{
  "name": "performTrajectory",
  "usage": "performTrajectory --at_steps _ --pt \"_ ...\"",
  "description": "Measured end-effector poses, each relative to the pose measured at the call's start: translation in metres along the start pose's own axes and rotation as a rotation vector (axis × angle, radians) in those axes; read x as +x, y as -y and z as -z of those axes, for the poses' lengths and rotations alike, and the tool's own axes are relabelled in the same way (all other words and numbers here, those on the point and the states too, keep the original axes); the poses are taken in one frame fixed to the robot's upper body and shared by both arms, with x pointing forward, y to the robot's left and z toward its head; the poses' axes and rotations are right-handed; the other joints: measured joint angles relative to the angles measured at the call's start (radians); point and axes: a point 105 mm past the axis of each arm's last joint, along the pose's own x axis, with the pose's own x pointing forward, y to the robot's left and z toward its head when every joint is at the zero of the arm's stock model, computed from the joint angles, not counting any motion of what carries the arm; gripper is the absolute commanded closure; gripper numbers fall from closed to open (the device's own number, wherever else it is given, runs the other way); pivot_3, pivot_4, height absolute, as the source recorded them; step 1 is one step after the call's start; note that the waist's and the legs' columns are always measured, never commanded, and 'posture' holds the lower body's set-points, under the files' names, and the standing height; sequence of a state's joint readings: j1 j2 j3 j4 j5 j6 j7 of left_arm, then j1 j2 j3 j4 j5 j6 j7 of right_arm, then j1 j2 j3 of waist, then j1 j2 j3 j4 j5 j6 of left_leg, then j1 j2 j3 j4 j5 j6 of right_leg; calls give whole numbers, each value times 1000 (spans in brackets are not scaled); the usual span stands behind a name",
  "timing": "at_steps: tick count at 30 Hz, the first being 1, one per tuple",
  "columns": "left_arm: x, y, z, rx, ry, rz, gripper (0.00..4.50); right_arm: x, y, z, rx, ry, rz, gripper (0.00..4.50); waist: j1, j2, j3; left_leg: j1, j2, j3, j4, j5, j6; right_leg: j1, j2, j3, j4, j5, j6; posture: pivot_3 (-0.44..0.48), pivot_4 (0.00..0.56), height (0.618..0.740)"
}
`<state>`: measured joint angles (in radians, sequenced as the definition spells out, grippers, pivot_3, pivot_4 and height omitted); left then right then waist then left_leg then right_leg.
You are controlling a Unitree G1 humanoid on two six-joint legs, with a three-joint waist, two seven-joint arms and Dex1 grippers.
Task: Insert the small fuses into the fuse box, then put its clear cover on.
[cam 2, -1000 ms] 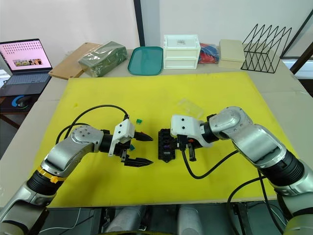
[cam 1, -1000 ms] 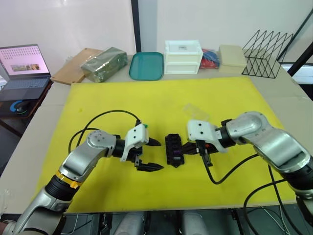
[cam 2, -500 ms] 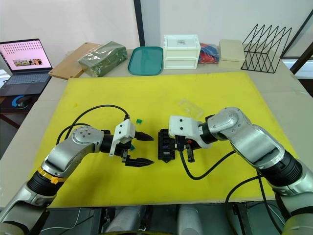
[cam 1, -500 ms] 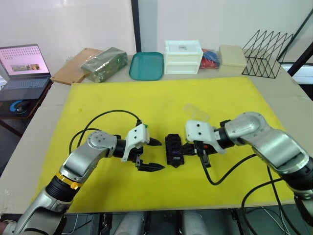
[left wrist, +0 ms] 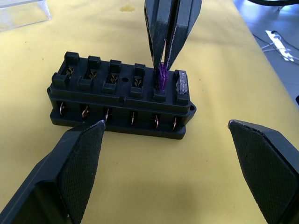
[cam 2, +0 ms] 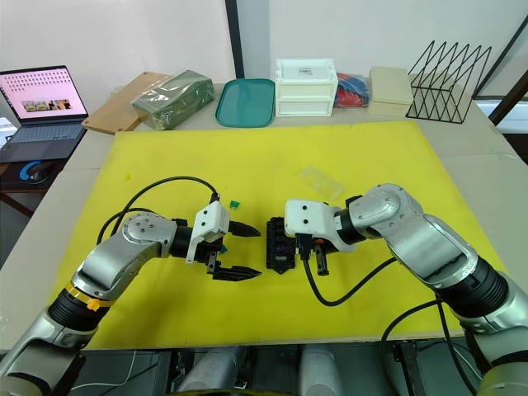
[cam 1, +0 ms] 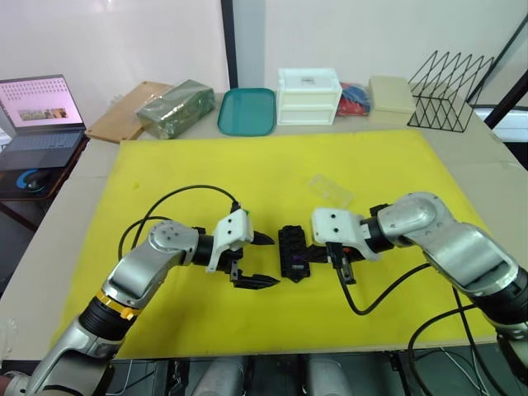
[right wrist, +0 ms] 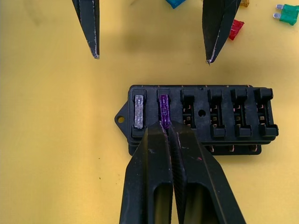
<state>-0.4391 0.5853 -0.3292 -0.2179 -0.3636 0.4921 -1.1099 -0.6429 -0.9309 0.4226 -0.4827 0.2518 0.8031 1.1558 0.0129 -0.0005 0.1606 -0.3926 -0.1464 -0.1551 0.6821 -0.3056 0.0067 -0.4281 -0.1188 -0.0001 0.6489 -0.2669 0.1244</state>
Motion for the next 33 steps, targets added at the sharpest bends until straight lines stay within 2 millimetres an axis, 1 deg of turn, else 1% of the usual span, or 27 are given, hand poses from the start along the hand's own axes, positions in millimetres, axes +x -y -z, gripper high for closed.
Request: performTrajectory --at_steps 13,23,33 --pt "0 0 0 4 -2 1 59 -2 1 -3 80 -9 -2 4500 0 0 0 0 0 0 0 0 0 0 0 0 0 0 0 0 150 740" --pt "1 0 0 6 -3 3 59 -2 3 -4 69 -26 21 4500 0 0 0 0 0 0 0 0 0 0 0 0 0 0 0 0 150 740" --pt "1 0 2 2 -6 -4 59 1 2 -4 7 -53 30 4500 0 0 0 0 0 0 0 0 0 0 0 0 0 0 0 0 150 740"
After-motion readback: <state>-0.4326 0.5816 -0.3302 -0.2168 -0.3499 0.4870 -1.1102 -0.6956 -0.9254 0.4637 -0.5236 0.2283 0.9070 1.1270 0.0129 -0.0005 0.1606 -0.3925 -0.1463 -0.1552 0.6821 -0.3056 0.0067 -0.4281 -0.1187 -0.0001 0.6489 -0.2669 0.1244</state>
